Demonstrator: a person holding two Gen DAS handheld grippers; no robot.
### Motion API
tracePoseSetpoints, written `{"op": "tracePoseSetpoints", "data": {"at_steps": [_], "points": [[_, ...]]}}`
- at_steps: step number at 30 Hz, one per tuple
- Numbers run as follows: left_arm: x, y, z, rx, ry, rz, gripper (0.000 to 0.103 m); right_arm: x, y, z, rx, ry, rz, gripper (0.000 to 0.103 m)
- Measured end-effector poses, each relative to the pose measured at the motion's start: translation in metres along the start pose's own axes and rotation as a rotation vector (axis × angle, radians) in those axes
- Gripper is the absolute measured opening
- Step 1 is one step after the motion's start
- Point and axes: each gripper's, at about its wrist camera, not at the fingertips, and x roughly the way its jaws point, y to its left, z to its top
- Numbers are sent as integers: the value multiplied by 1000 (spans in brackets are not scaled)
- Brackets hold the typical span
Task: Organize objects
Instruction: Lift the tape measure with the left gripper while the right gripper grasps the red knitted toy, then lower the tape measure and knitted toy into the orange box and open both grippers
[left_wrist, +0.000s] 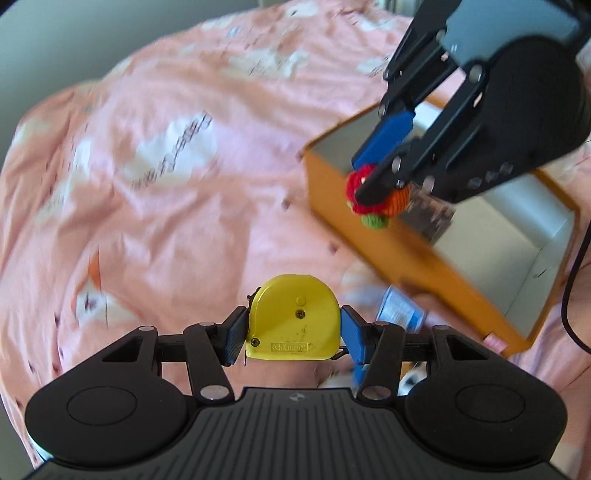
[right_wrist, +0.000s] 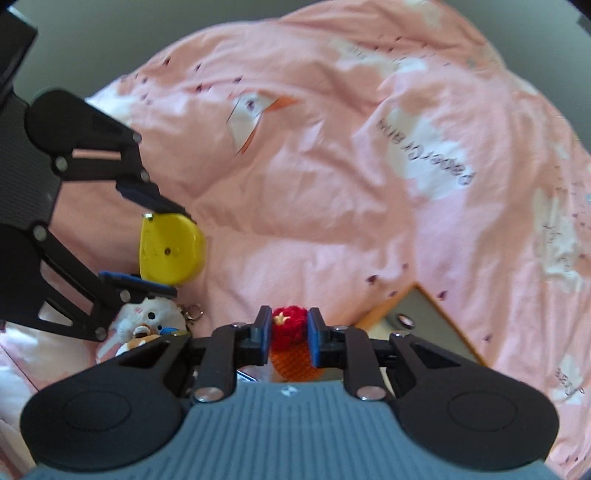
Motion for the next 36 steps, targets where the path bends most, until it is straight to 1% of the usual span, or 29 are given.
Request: {"op": "tracePoseSetpoints", "data": {"at_steps": [2, 5, 9, 13, 15, 17, 21, 23, 25, 28, 31, 34, 36], "points": [[-5, -13, 12, 40, -33, -12, 61, -21, -13, -12, 21, -21, -28, 21], [-8, -35, 30, 114, -71, -33, 61, -37, -31, -35, 51, -15, -75, 21], [3, -68, 53, 203, -87, -74, 61, -33, -52, -73, 110, 40, -106, 21], [20, -94, 73, 269, -92, -131, 61, -24, -70, -107, 165, 79, -107, 21], [35, -107, 83, 317, -90, -149, 61, -23, -76, -122, 180, 85, -101, 21], [54, -118, 92, 359, -69, -159, 61, -20, -80, -133, 168, 94, -88, 21], [91, -138, 103, 449, -36, -186, 61, -9, -83, -148, 128, 115, -33, 21], [108, -146, 104, 521, -28, -178, 61, -1, -85, -155, 112, 130, -20, 21], [123, -152, 105, 564, -19, -177, 61, 6, -87, -160, 99, 143, -5, 21], [142, -156, 108, 606, -25, -204, 61, 13, -85, -165, 76, 160, 28, 21], [154, -160, 112, 645, -34, -233, 61, 20, -85, -169, 52, 181, 17, 21], [163, -162, 116, 680, -52, -257, 62, 24, -94, -171, 70, 180, 20, 21], [169, -164, 116, 697, -70, -256, 62, 27, -99, -172, 82, 176, 30, 21]]}}
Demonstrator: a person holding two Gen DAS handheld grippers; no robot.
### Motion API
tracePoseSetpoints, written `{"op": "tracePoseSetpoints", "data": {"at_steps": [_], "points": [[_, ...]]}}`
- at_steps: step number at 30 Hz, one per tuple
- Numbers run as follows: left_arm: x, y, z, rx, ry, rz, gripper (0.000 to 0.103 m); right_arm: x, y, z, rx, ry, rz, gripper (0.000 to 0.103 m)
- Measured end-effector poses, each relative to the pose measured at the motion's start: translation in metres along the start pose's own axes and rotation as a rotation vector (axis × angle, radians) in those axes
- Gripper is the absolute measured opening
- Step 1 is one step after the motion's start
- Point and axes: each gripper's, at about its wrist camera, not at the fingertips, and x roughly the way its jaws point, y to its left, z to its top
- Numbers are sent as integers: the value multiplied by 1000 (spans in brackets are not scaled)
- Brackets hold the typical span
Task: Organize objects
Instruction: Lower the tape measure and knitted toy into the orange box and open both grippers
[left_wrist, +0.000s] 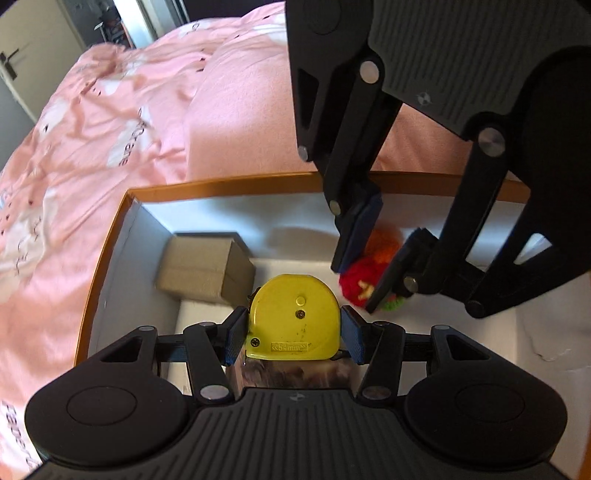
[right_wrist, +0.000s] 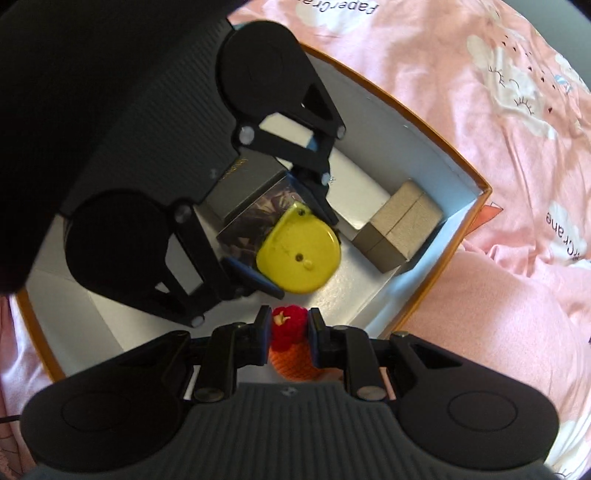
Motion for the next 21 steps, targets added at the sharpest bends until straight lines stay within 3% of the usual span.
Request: {"op": "tracePoseSetpoints", "data": {"at_steps": [8, 12, 15, 18, 21], "points": [[26, -9, -6, 67, -4, 61, 62, 3, 2, -1, -23, 10, -4, 21], [22, -14, -7, 88, -20, 95, 70, 4, 2, -2, -25, 17, -7, 21], [19, -17, -9, 84, 7, 106, 71, 4, 3, -4, -31, 17, -12, 21], [16, -17, -14, 50, 64, 85, 66, 4, 5, -6, -45, 21, -12, 21], [13, -12, -21, -24, 74, 49, 54, 4, 8, -8, -66, 30, -9, 21]]}}
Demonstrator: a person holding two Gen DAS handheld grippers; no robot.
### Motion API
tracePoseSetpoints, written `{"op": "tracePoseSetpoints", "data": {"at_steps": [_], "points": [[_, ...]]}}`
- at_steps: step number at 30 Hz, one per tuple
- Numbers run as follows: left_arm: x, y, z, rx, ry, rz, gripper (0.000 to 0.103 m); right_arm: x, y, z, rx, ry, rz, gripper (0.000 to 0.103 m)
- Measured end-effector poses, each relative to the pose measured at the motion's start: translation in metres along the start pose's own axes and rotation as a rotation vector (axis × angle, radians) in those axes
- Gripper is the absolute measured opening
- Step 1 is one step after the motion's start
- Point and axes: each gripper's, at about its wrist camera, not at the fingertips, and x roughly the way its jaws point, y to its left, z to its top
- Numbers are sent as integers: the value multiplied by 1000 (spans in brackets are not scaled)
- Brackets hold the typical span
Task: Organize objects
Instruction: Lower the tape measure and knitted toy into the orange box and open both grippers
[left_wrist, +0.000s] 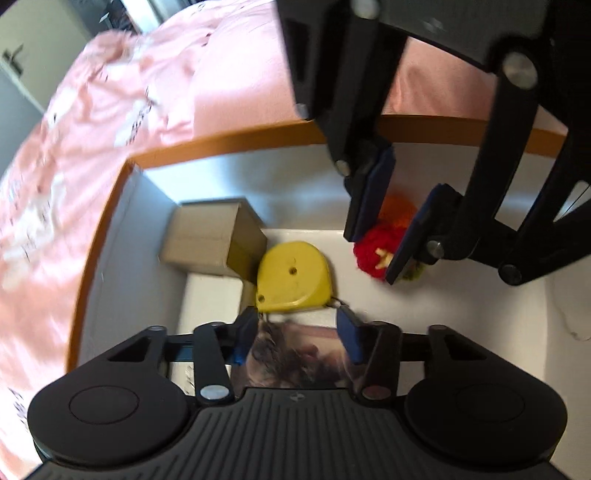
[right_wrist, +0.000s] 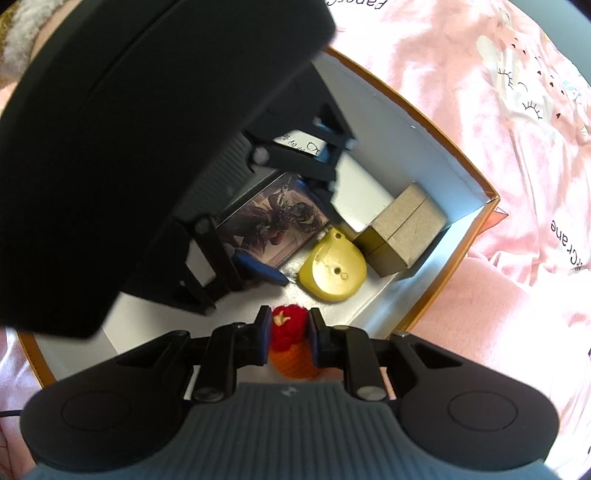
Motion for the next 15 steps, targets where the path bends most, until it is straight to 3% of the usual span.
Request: {"op": "tracePoseSetpoints", "data": {"at_steps": [3, 9, 12, 15], "points": [[3, 5, -3, -57, -14, -12, 45, 3, 3, 2, -37, 9, 3, 21], [12, 13, 4, -110, 0, 13, 45, 4, 9, -1, -121, 1, -12, 21], [10, 17, 5, -158, 2, 33, 36, 8, 14, -2, -176, 5, -23, 21], [5, 17, -3, -177, 12, 71, 37, 13, 19, -1, -230, -7, -43, 21]]}}
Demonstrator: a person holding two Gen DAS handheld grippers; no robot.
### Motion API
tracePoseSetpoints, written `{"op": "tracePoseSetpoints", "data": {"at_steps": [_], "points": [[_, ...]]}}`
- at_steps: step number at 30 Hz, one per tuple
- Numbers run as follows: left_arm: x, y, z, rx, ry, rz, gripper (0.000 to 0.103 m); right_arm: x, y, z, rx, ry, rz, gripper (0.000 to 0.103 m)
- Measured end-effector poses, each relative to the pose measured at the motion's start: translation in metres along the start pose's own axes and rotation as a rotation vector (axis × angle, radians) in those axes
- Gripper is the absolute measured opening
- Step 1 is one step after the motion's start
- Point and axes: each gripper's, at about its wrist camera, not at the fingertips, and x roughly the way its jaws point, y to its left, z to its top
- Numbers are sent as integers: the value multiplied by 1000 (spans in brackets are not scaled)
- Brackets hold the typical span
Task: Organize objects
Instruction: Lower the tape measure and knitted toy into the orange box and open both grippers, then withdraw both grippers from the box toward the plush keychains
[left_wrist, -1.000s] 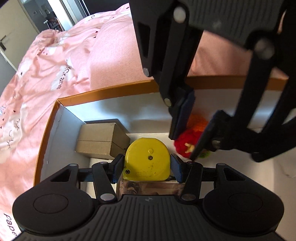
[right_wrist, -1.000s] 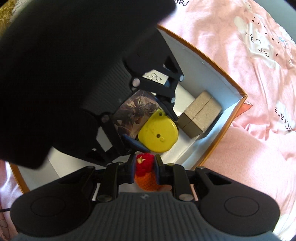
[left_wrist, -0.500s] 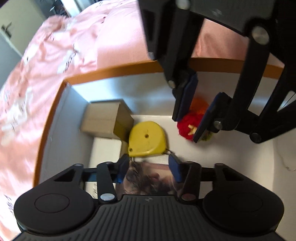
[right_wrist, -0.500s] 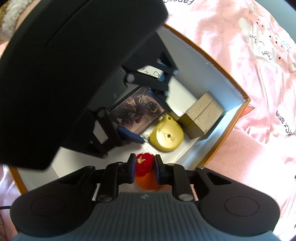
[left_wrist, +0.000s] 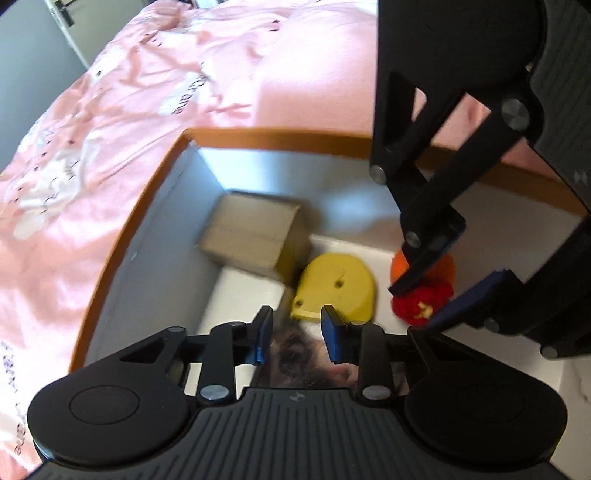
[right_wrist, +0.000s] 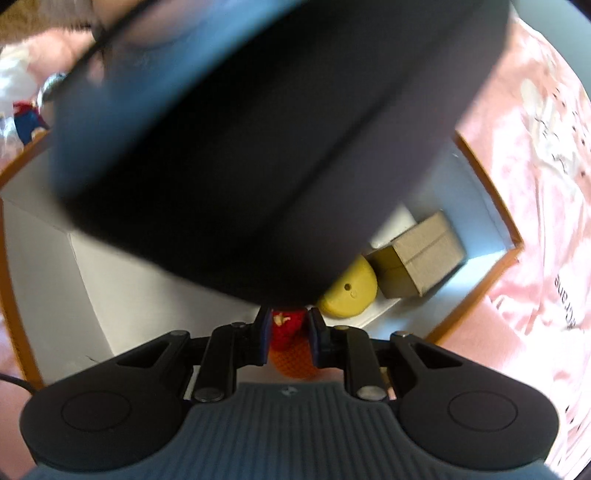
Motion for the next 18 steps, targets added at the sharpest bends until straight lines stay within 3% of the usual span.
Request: {"op": "tracePoseSetpoints", "data": {"at_steps": [5, 8, 11, 18], "points": [[-17, 11, -21, -46, 32, 67, 37, -4, 2, 4, -49, -31, -6, 21], [-38, 20, -32, -104, 21, 77, 37, 4, 3, 7, -74, 23, -3, 21], [-57, 25, -44, -154, -11, 56, 43, 16, 11, 20, -94, 65, -5, 22], [-95, 18, -51, -218, -50, 54, 44, 19, 15, 20, -111, 35, -58, 22]]}}
